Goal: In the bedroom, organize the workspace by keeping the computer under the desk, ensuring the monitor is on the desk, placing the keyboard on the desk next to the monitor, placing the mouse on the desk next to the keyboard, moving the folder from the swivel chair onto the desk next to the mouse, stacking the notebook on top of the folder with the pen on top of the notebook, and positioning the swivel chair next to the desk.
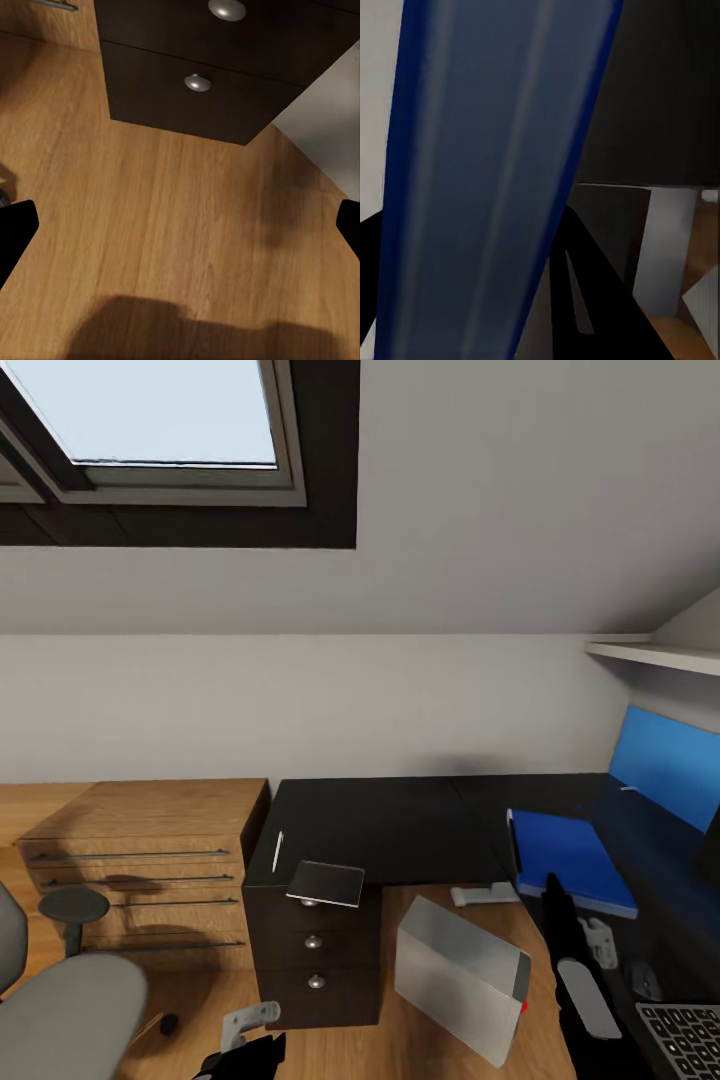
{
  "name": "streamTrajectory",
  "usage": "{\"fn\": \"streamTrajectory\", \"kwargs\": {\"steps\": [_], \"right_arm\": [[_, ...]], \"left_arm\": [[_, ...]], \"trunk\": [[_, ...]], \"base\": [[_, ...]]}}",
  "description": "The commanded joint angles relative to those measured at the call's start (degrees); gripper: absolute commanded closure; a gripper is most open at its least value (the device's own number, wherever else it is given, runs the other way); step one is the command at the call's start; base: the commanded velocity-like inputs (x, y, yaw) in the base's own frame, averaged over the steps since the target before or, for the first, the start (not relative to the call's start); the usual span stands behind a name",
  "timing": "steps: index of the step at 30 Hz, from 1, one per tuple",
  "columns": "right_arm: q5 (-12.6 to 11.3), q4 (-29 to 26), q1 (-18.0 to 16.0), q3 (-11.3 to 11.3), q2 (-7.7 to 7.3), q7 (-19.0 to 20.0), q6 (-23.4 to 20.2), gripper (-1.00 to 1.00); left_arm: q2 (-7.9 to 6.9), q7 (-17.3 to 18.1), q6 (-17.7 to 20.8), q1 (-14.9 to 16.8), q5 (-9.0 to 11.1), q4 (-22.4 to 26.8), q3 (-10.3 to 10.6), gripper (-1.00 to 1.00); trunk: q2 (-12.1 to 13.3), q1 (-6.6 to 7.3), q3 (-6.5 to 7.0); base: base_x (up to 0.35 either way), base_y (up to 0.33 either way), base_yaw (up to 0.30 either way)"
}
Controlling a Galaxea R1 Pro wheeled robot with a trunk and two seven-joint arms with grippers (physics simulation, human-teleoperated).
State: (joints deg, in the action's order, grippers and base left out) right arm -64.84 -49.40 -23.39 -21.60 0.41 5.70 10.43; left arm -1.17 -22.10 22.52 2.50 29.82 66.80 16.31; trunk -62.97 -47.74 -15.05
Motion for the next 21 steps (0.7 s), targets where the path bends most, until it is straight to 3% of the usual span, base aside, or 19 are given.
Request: {"fn": "streamTrajectory", "kwargs": {"steps": [1,5,10,14,21], "right_arm": [[-0.6,1.6,-1.0,-0.1,-0.51,0.5,0.1,1.0],[-0.4,4.5,-2.9,-0.1,-1.7,0.6,0.2,1.0],[-0.3,5.6,-3.6,-0.1,-2.1,0.6,1.2,1.0],[-0.4,6.4,-4.0,-0.1,-2.19,0.6,2.8,1.0],[-0.3,12.8,-7.1,-0.1,-3.27,0.5,6.1,1.0]], "left_arm": [[-0.07,-0.6,0.1,0.1,0.6,0.1,0.2,-1.0],[-0.06,-0.6,0.1,0.1,0.6,0.1,0.5,-1.0],[-0.06,-0.6,0.0,0.1,0.6,0.1,1.1,-1.0],[-0.1,-0.7,-0.1,0.1,0.7,0.1,1.7,-1.0],[-0.11,-0.7,-0.1,0.1,0.7,0.1,1.8,-1.0]], "trunk": [[-0.1,0.0,-0.08],[-0.1,0.0,-0.08],[-0.1,0.0,-0.08],[-0.1,0.0,-0.08],[-0.1,0.0,-0.08]], "base": [[0.0,0.0,0.0],[0.0,0.0,0.0],[0.039,-0.023,0.0],[0.186,-0.146,0.0],[0.23,-0.199,0.0]]}}
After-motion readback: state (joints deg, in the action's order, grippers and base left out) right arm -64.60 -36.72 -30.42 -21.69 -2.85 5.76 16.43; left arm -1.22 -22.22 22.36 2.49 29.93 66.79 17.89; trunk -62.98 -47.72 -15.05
